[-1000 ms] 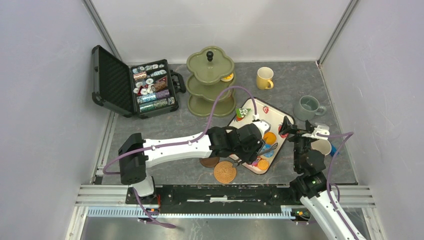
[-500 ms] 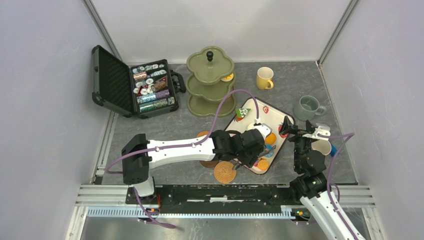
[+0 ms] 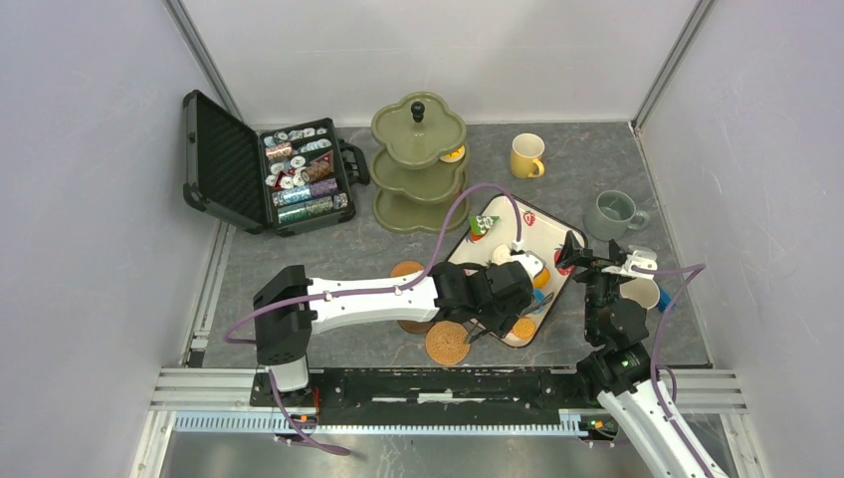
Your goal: Serve the afternoon tea
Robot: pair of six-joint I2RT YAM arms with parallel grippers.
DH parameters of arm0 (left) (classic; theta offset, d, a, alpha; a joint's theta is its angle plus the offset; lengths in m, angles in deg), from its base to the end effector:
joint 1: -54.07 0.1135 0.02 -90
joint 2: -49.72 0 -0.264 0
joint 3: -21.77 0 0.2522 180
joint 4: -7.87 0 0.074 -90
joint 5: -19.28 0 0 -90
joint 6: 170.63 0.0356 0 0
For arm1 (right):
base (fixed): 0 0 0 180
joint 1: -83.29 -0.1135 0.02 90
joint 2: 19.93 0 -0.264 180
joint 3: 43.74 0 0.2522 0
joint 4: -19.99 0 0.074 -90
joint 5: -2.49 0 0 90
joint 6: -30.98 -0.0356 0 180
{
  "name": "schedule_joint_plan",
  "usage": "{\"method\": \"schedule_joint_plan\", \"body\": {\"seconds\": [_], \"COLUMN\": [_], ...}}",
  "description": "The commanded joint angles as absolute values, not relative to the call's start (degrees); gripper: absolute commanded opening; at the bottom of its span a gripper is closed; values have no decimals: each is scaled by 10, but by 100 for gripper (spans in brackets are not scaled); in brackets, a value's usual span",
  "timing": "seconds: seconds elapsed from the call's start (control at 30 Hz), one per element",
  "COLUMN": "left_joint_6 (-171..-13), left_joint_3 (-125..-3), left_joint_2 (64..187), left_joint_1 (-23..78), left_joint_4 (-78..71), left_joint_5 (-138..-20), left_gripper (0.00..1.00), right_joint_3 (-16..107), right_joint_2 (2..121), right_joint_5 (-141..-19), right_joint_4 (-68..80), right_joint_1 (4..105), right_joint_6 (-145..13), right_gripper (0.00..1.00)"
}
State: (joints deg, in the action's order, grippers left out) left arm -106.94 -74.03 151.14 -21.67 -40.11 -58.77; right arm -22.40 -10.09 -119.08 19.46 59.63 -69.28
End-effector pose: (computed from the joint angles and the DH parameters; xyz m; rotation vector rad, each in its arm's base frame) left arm 0.1027 -0.3741 0.2600 0.9838 2.3469 -0.4826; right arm 0.1077 0.0269 0.2288 0.2982 1.3769 0.1110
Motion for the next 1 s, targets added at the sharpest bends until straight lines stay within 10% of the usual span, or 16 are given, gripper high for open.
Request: {"method": "schedule_joint_plan", "body": {"seconds": [0.0,0.97], "left_joint_6": [-1058,-1092], "left_joint_3": [-760,-765], "left_joint_2": [1510,1478], "left_joint_1": [-222,-224], "left_joint_4": [-392,-390], "left_joint_5": [-580,-559], "left_gripper": [63,66], "right_joint_3": [-229,-227], "right_joint_2": [-96,-92], "right_joint_5": [-1198,-1190], "right_joint_4": [212,212], "right_joint_1": [592,592], "right_joint_6": [-699,-699], "right_gripper": [98,98]}}
